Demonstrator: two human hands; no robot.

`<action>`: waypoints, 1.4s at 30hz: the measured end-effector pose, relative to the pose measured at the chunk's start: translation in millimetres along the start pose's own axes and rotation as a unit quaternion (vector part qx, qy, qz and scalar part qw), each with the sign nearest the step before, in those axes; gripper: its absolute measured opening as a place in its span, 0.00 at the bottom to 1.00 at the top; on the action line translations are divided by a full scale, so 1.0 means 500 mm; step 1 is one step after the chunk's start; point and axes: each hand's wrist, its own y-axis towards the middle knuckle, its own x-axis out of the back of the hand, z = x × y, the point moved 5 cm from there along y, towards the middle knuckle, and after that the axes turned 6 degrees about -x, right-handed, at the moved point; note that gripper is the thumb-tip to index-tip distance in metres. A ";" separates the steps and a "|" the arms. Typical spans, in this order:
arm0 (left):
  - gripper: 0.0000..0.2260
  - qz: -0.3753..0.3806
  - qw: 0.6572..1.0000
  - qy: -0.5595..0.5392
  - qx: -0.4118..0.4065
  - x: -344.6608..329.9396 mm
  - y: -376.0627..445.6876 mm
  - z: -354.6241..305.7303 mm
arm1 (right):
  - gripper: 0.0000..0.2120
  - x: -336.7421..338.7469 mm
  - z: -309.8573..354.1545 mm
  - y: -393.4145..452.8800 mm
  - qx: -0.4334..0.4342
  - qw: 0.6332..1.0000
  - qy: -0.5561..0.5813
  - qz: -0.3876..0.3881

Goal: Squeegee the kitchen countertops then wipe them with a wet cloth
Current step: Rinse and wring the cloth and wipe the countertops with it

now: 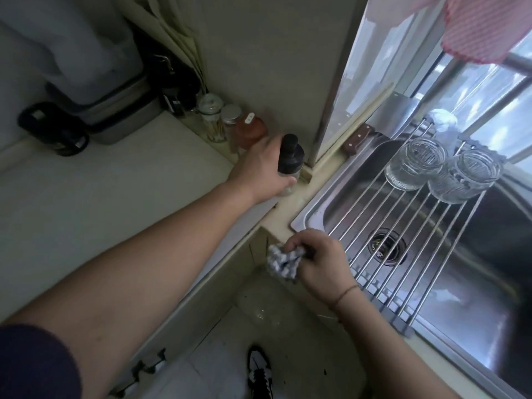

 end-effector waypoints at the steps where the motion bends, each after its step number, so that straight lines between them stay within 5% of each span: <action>1: 0.31 0.004 1.000 0.004 0.002 -0.003 0.000 0.004 | 0.16 0.005 -0.010 -0.003 -0.051 0.996 0.075 -0.001; 4: 0.35 0.036 0.999 0.007 0.016 0.000 -0.009 0.003 | 0.13 0.022 -0.027 -0.020 -0.157 0.939 0.306 -0.002; 8: 0.29 0.023 0.999 0.047 0.014 0.049 -0.090 -0.030 | 0.15 0.021 -0.016 -0.052 -0.159 0.911 0.378 0.040; 10: 0.27 0.016 0.996 -0.065 0.060 0.054 -0.166 -0.039 | 0.13 0.005 -0.004 -0.063 -0.146 0.902 0.403 0.055; 13: 0.22 0.103 0.912 -0.363 0.160 0.021 -0.271 -0.038 | 0.09 -0.030 0.032 -0.079 -0.131 0.910 0.390 0.058; 17: 0.21 0.185 0.795 -0.550 0.178 0.030 -0.364 -0.008 | 0.04 -0.050 0.076 -0.111 -0.134 0.922 0.361 0.032; 22: 0.23 0.329 0.755 -0.547 0.152 0.072 -0.489 -0.008 | 0.04 -0.072 0.160 -0.211 -0.033 0.994 0.102 0.034; 27: 0.19 0.398 0.703 -0.575 0.129 0.076 -0.580 -0.079 | 0.10 -0.048 0.180 -0.356 -0.092 0.984 0.141 0.057; 30: 0.18 0.447 0.675 -0.578 0.101 0.034 -0.604 -0.148 | 0.12 0.000 0.162 -0.460 -0.091 0.993 0.050 -0.063; 33: 0.22 0.522 0.553 -0.626 0.172 -0.034 -0.642 -0.231 | 0.15 0.056 0.142 -0.567 -0.068 0.962 -0.049 -0.260; 35: 0.24 0.564 0.511 -0.611 0.219 -0.084 -0.677 -0.291 | 0.10 0.085 0.133 -0.635 -0.049 0.927 -0.128 -0.348; 40: 0.06 0.639 0.557 -0.511 0.142 -0.178 -0.754 -0.471 | 0.07 0.097 0.074 -0.820 -0.045 0.922 -0.191 -0.333; 42: 0.11 0.622 0.631 -0.455 0.091 -0.230 -0.766 -0.514 | 0.09 0.121 0.030 -0.911 -0.091 0.920 -0.071 -0.375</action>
